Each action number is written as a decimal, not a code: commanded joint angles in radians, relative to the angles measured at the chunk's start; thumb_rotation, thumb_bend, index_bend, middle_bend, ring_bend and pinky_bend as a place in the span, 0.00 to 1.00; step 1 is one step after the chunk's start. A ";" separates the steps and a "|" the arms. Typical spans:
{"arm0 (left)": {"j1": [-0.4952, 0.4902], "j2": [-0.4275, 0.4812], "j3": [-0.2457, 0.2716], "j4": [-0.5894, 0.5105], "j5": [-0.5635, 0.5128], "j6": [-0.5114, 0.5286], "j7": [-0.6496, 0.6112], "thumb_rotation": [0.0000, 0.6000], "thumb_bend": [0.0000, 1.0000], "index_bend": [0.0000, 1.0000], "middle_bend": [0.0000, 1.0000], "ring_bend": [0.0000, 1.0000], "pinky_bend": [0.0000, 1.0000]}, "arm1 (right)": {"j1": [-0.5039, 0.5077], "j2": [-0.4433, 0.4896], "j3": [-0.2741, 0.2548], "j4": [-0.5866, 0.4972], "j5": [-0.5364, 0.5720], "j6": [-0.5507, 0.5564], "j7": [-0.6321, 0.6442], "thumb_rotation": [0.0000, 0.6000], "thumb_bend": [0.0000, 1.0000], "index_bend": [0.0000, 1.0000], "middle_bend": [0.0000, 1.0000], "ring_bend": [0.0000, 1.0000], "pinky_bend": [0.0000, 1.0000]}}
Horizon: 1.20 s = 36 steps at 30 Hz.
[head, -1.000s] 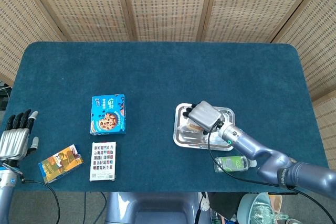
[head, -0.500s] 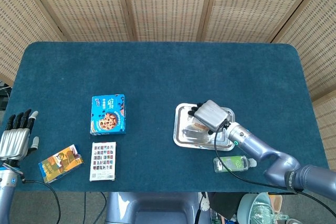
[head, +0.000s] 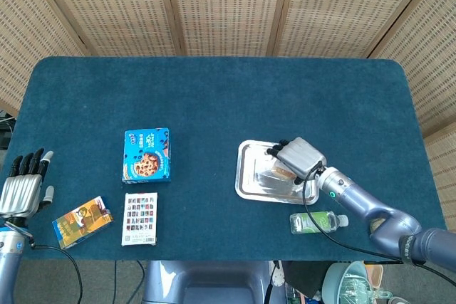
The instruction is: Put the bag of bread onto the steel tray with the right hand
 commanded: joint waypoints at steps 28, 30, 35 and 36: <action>-0.002 0.005 0.003 0.000 0.008 -0.006 -0.013 1.00 0.50 0.00 0.00 0.00 0.00 | -0.091 0.273 0.050 -0.204 0.223 0.166 -0.264 1.00 0.22 0.06 0.07 0.09 0.36; -0.003 0.006 0.004 0.000 0.011 -0.007 -0.015 1.00 0.50 0.00 0.00 0.00 0.00 | -0.129 0.317 0.056 -0.222 0.225 0.223 -0.260 1.00 0.22 0.06 0.07 0.09 0.35; -0.004 0.007 0.005 -0.003 0.016 -0.006 -0.014 1.00 0.50 0.00 0.00 0.00 0.00 | -0.208 0.383 0.067 -0.236 0.211 0.320 -0.194 1.00 0.23 0.06 0.07 0.09 0.35; -0.004 0.007 0.005 -0.003 0.016 -0.006 -0.013 1.00 0.50 0.00 0.00 0.00 0.00 | -0.226 0.393 0.069 -0.237 0.204 0.340 -0.173 1.00 0.23 0.06 0.07 0.09 0.35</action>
